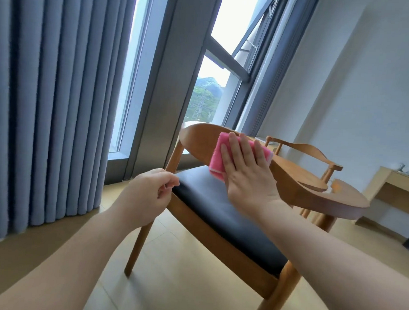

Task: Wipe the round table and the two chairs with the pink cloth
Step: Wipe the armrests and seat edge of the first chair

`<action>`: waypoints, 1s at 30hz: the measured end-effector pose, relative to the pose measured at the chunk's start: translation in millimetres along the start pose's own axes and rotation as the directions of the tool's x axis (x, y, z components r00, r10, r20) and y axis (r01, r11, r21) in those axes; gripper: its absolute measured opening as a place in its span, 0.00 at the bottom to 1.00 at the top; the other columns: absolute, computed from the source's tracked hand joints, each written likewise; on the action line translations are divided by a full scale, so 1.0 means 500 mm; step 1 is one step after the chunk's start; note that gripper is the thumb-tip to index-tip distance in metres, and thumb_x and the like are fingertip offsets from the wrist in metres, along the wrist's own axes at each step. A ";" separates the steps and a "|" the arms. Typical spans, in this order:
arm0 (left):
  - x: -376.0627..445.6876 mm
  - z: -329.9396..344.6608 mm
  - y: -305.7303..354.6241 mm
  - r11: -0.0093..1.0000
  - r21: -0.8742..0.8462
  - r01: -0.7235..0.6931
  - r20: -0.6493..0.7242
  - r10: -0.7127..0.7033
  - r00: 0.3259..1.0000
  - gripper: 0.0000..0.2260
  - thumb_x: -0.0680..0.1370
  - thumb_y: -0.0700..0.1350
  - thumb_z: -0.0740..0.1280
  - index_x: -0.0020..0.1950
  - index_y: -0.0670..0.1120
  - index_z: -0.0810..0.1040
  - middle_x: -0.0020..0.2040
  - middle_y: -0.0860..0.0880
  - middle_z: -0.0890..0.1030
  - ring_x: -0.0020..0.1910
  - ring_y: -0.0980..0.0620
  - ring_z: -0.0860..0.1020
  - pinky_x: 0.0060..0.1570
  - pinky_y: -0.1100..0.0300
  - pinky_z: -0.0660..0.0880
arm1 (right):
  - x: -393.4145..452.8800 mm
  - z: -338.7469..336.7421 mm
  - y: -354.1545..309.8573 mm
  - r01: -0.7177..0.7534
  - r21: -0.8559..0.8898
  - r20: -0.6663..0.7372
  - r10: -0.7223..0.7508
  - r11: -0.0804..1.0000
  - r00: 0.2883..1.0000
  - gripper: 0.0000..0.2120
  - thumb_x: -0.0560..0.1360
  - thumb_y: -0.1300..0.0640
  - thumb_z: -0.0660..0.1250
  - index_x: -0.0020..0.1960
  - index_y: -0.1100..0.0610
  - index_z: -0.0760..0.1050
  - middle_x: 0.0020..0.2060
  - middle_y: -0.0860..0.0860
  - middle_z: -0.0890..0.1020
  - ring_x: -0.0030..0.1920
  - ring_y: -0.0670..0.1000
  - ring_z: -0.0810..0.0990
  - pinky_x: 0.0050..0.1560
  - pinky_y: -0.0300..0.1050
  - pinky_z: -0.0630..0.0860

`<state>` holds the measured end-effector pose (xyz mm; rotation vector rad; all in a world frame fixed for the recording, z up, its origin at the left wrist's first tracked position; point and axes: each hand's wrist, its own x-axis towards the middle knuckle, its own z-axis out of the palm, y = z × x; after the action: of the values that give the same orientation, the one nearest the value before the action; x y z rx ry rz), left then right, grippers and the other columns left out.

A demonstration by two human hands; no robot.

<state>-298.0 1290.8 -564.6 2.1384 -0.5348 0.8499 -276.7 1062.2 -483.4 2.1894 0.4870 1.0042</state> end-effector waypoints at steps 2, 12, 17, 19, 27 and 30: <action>-0.005 -0.023 -0.016 1.000 0.017 0.025 0.002 -0.025 1.000 0.08 0.77 0.39 0.67 0.51 0.50 0.80 0.43 0.61 0.76 0.43 0.60 0.77 0.42 0.72 0.73 | 0.040 -0.006 -0.025 -0.018 -0.002 0.061 0.018 1.000 0.998 0.32 0.77 0.54 0.40 0.75 0.60 0.27 0.72 0.60 0.27 0.71 0.62 0.25 0.68 0.59 0.23; -0.026 -0.070 -0.142 0.979 0.045 0.197 -0.043 -0.195 0.980 0.08 0.77 0.37 0.66 0.52 0.48 0.80 0.45 0.55 0.78 0.44 0.59 0.76 0.42 0.74 0.70 | 0.271 0.039 -0.200 0.007 -0.304 0.312 0.092 0.953 0.946 0.29 0.81 0.57 0.46 0.76 0.70 0.41 0.76 0.67 0.46 0.76 0.67 0.45 0.74 0.60 0.40; -0.027 -0.064 -0.208 0.970 0.060 0.235 0.002 -0.236 0.972 0.09 0.76 0.38 0.67 0.53 0.49 0.81 0.44 0.58 0.77 0.44 0.59 0.77 0.44 0.72 0.73 | 0.375 0.107 -0.254 0.086 -0.481 0.445 0.159 0.873 0.881 0.27 0.80 0.58 0.53 0.76 0.66 0.54 0.74 0.67 0.56 0.74 0.67 0.53 0.73 0.61 0.50; -0.026 -0.063 -0.230 0.970 0.064 0.233 0.033 -0.235 0.971 0.09 0.76 0.38 0.67 0.53 0.49 0.81 0.44 0.60 0.77 0.44 0.59 0.77 0.43 0.73 0.73 | 0.410 0.141 -0.261 0.139 -0.567 0.469 0.180 0.812 0.865 0.26 0.78 0.60 0.59 0.75 0.64 0.58 0.73 0.65 0.59 0.74 0.65 0.56 0.73 0.60 0.52; 0.020 -0.055 -0.271 0.977 0.008 0.214 -0.031 -0.214 0.976 0.08 0.77 0.41 0.66 0.52 0.53 0.79 0.44 0.61 0.76 0.43 0.63 0.76 0.41 0.75 0.71 | 0.477 0.202 -0.263 0.166 -0.628 0.476 0.207 0.760 0.855 0.32 0.75 0.71 0.58 0.76 0.67 0.50 0.75 0.63 0.57 0.75 0.62 0.57 0.73 0.56 0.55; 0.025 -0.051 -0.271 0.977 -0.012 0.213 -0.060 -0.213 0.975 0.08 0.77 0.41 0.66 0.53 0.52 0.79 0.44 0.60 0.77 0.43 0.62 0.76 0.40 0.75 0.71 | 0.471 0.185 -0.260 0.138 -0.610 0.463 0.209 0.780 0.862 0.28 0.79 0.63 0.56 0.76 0.66 0.51 0.74 0.62 0.60 0.74 0.60 0.59 0.74 0.54 0.57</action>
<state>-217.8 1394.0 -610.3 2.1127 -0.2693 0.7886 -63.1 1249.6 -496.7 1.7317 -0.1442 0.4523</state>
